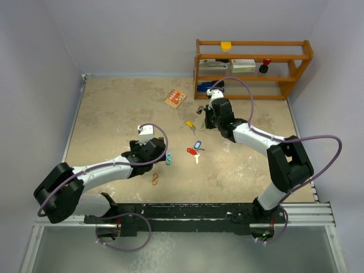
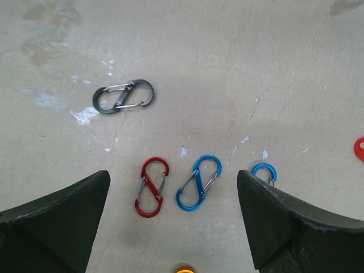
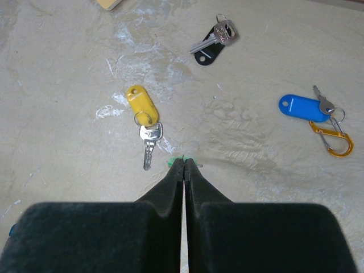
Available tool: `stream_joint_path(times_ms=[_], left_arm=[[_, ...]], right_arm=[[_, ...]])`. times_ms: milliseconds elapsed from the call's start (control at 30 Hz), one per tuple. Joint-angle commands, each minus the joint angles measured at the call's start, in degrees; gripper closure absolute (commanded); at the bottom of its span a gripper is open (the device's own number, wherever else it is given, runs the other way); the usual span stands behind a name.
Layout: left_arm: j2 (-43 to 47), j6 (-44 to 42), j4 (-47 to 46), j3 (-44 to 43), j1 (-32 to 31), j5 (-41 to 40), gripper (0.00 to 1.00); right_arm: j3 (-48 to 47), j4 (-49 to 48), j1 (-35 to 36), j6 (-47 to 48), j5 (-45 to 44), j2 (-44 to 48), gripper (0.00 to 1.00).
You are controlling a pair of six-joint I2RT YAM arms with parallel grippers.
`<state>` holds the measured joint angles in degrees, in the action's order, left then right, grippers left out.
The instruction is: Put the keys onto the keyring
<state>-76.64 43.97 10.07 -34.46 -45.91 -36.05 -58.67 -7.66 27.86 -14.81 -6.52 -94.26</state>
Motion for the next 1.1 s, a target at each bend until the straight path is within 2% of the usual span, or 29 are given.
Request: stream_joint_path(times_ms=[0,67,200,267,367,667,1067], left_arm=[[5.54,0.72,3.13,-1.01,0.96,-4.93,0.11],[5.93,0.58,4.19,-1.13,1.44,-4.91,0.13],[5.47,0.91,4.55,-0.48,1.92,-4.44,0.22],[5.01,0.9,3.94,0.34,2.27,-3.65,0.31],[4.41,1.18,2.75,1.6,2.68,-2.91,0.35],[3.68,1.32,0.11,4.18,2.92,-0.02,0.37],[1.01,1.74,0.15,3.19,3.3,0.64,0.41]], right_arm=[[0.23,-1.71,0.01,0.22,-0.51,2.84,1.0],[0.29,-1.67,0.0,0.19,-0.51,3.06,1.0],[0.54,-1.58,0.0,0.19,-0.66,3.56,1.0],[0.64,-1.58,0.0,0.2,-0.68,3.79,1.0],[0.64,-1.62,0.0,0.17,-0.68,3.93,1.0],[0.75,-1.52,0.0,0.17,-0.68,3.99,1.0],[0.78,-1.6,-0.04,0.14,-0.68,3.83,1.0]])
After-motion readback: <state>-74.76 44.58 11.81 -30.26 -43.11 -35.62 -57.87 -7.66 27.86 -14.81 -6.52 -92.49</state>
